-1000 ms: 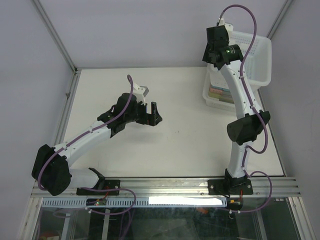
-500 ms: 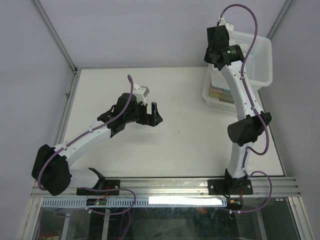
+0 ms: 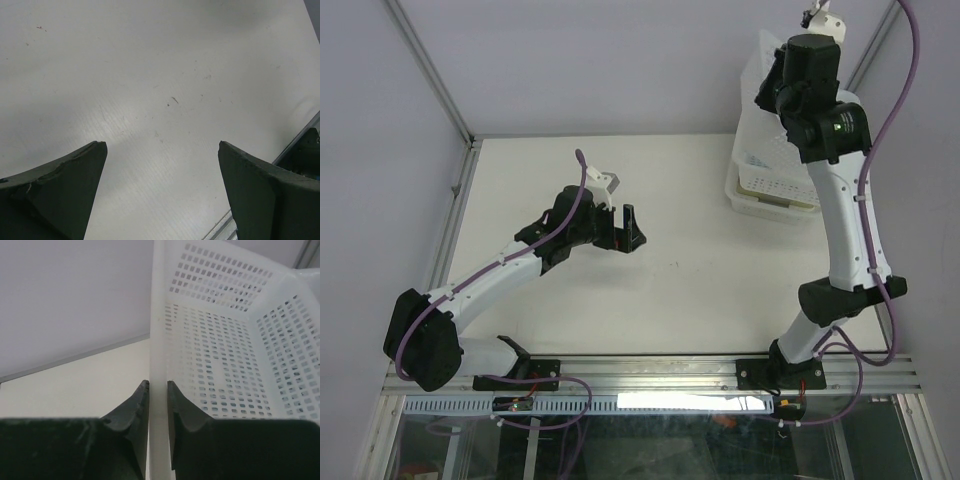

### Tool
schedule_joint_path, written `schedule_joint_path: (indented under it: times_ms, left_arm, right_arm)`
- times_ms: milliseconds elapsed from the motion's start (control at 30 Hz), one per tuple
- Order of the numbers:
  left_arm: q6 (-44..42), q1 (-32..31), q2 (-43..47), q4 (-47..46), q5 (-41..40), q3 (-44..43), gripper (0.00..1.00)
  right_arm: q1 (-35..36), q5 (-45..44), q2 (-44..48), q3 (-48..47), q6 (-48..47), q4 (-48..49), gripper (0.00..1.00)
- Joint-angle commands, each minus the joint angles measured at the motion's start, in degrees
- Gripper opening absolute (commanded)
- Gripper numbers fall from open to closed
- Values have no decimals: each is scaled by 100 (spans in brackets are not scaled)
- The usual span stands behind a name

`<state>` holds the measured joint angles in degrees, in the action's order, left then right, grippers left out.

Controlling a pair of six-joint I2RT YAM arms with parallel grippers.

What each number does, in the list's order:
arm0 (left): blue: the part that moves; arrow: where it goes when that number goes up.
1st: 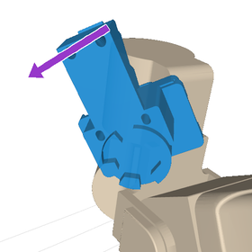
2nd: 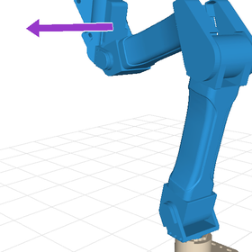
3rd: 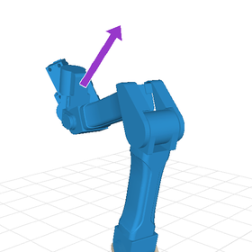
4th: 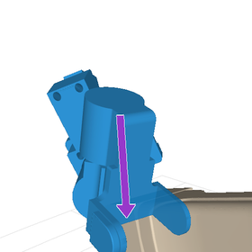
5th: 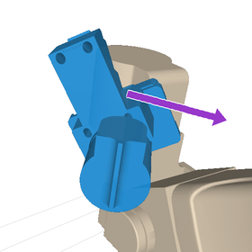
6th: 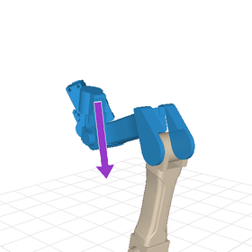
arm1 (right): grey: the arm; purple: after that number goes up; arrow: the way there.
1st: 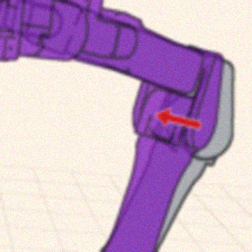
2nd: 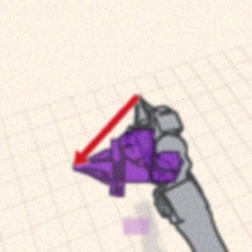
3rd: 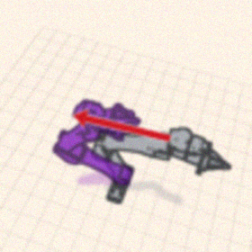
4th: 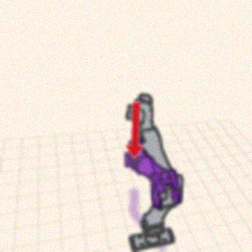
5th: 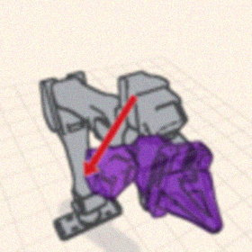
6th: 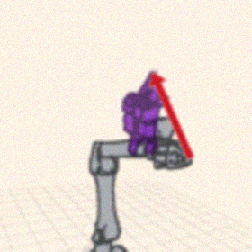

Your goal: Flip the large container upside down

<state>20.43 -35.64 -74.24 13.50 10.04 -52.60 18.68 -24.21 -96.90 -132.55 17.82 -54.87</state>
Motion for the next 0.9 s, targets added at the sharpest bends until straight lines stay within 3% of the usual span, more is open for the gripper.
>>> schedule_joint_path:
  times_ms: [0, 400, 667, 867]
  left_arm:
    - [51, -10, 91, -331, 21, -347, 99]
    - [86, 99, 28, 57, -210, -1186, 99]
    - [319, 746, 281, 114, 268, -1450, 99]
    - [520, 1343, 651, 218, 59, -1420, 99]
  right_arm:
    - [66, 495, 476, -217, -40, 617, 0]
    - [75, 1595, 1903, 386, 197, 1902, 0]
    - [75, 2498, 2120, 466, 580, 2474, 0]
    - [75, 3463, 2039, 677, 1318, 3114, 0]
